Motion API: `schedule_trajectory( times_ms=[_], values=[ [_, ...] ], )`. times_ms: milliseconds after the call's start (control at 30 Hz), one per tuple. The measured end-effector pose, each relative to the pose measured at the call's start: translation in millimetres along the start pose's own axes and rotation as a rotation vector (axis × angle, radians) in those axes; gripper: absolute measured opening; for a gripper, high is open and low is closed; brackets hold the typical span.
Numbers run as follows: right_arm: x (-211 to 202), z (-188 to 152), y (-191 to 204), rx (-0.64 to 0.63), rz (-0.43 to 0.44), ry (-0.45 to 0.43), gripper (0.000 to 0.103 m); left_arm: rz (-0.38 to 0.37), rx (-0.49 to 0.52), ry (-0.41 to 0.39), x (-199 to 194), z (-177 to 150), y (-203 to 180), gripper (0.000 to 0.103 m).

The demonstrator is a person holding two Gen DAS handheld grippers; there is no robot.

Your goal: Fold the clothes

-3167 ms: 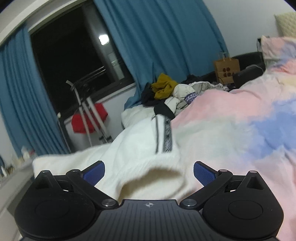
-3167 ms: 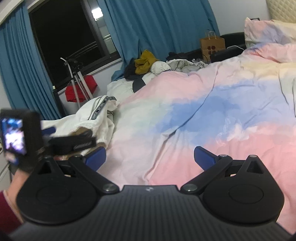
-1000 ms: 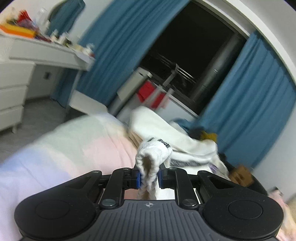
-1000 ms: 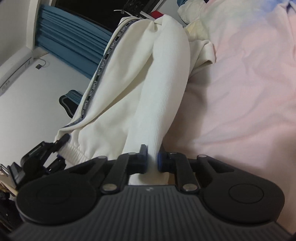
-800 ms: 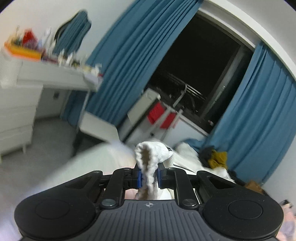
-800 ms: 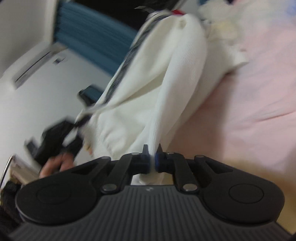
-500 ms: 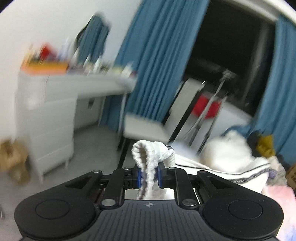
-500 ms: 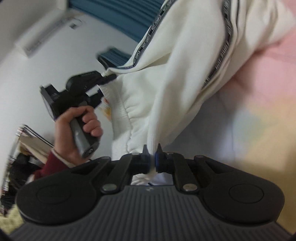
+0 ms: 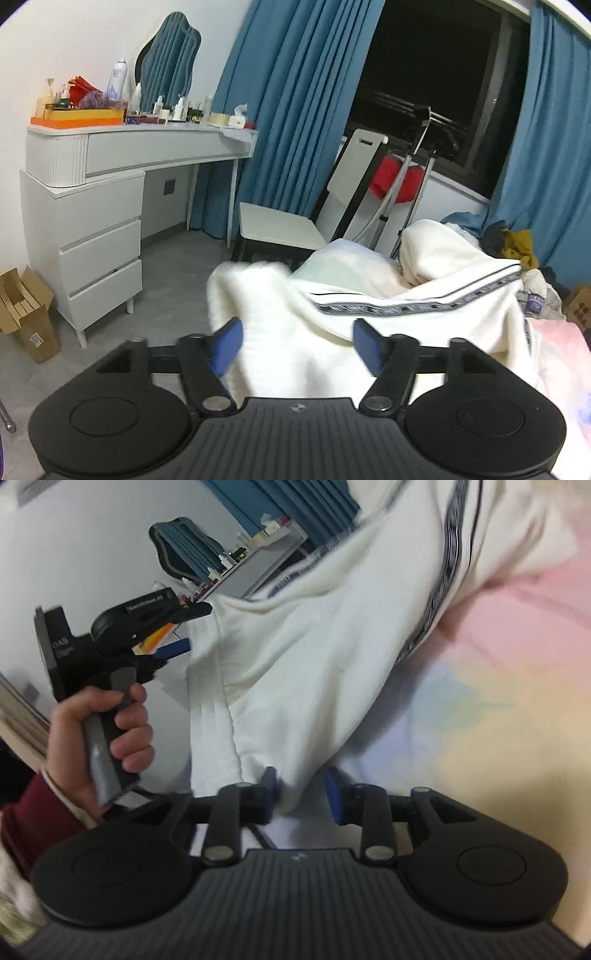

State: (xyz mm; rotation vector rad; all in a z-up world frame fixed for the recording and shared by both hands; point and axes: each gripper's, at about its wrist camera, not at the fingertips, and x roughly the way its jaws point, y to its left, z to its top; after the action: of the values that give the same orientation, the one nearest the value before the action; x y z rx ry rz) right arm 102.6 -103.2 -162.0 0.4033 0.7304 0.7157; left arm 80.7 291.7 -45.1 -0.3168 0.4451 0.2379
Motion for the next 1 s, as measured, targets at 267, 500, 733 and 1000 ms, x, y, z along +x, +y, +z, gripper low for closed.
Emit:
schedule_trajectory(
  times_ms=[267, 500, 733, 1000],
  values=[
    [-74, 3, 21, -0.183, -0.102, -0.111, 0.086, -0.105, 0.034, -0.044, -91, -20, -56, 0.090],
    [-141, 36, 7, -0.362, -0.248, -0.189, 0.086, -0.295, 0.248, 0.035, -115, -51, -151, 0.087],
    [-188, 45, -57, -0.201, -0.352, -0.297, 0.086, -0.288, 0.375, 0.114, -59, -58, -233, 0.078],
    [-184, 54, -119, -0.054, -0.372, -0.331, 0.086, -0.156, 0.443, 0.150, 67, -30, -283, 0.063]
  ],
)
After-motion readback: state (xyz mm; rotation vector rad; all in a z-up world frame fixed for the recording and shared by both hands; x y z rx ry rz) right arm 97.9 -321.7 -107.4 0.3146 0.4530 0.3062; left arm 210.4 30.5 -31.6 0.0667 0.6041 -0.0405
